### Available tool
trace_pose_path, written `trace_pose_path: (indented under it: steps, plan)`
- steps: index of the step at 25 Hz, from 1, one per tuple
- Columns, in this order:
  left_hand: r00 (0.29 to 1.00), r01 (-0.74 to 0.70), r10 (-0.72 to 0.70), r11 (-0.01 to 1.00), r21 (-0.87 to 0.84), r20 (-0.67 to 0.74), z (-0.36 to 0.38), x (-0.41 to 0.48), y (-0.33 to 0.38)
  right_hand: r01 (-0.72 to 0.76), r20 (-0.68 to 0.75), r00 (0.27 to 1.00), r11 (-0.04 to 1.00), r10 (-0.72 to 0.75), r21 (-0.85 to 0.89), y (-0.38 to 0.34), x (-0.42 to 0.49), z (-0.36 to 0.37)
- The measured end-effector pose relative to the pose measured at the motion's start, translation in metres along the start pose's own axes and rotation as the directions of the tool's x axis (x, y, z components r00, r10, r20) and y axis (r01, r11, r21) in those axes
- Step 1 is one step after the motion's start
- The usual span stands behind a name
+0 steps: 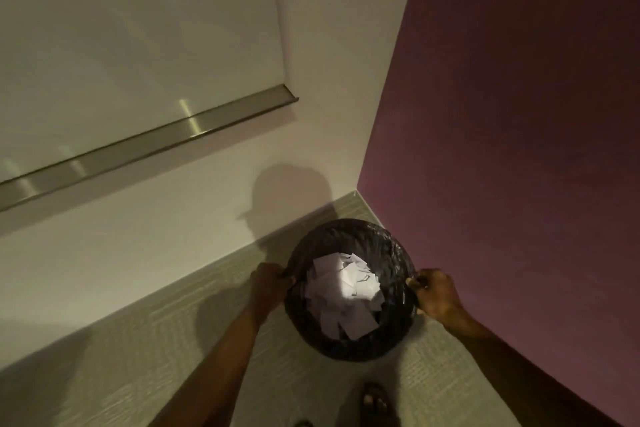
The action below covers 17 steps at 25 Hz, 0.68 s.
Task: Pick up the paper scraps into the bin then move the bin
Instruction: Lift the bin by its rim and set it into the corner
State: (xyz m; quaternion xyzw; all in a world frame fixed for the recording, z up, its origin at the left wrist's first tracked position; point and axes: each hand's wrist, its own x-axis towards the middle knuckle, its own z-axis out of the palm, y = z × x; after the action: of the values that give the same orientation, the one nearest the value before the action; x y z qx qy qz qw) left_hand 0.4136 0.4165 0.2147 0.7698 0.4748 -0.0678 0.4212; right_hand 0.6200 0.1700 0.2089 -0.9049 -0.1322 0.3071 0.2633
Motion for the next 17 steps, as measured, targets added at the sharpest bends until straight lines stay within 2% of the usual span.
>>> trace_pose_path:
  steps: [3, 6, 9, 12, 14, 17]
  plan:
    - [0.999, 0.022, -0.023, 1.000, -0.023, -0.036, 0.039, 0.058, -0.015, 0.024, 0.044, 0.999, 0.997, -0.021, -0.080, 0.018, 0.060, 0.023]
    - [0.997, 0.055, -0.059, 0.995, -0.087, -0.051, 0.077, 0.112, -0.037, 0.056, 0.034, 0.998, 0.996, -0.054, -0.072, 0.044, 0.121, 0.056]
    - [0.999, 0.025, -0.028, 0.997, -0.074, -0.042, 0.106, 0.151, -0.060, 0.076, 0.005, 0.997, 0.996, -0.076, -0.036, 0.071, 0.164, 0.083]
    - [0.998, 0.052, -0.055, 0.995, -0.088, -0.030, 0.124, 0.181, -0.074, 0.028, 0.047, 0.999, 0.993, -0.023, -0.114, 0.081, 0.192, 0.103]
    - [0.997, 0.069, -0.073, 0.992, -0.103, -0.038, 0.135, 0.197, -0.081, 0.026, 0.060, 0.998, 0.996, -0.021, -0.084, 0.088, 0.207, 0.116]
    - [0.998, 0.049, -0.052, 0.996, -0.076, -0.042, 0.150, 0.214, -0.086, 0.024, -0.024, 0.999, 0.999, -0.025, -0.021, 0.113, 0.225, 0.133]
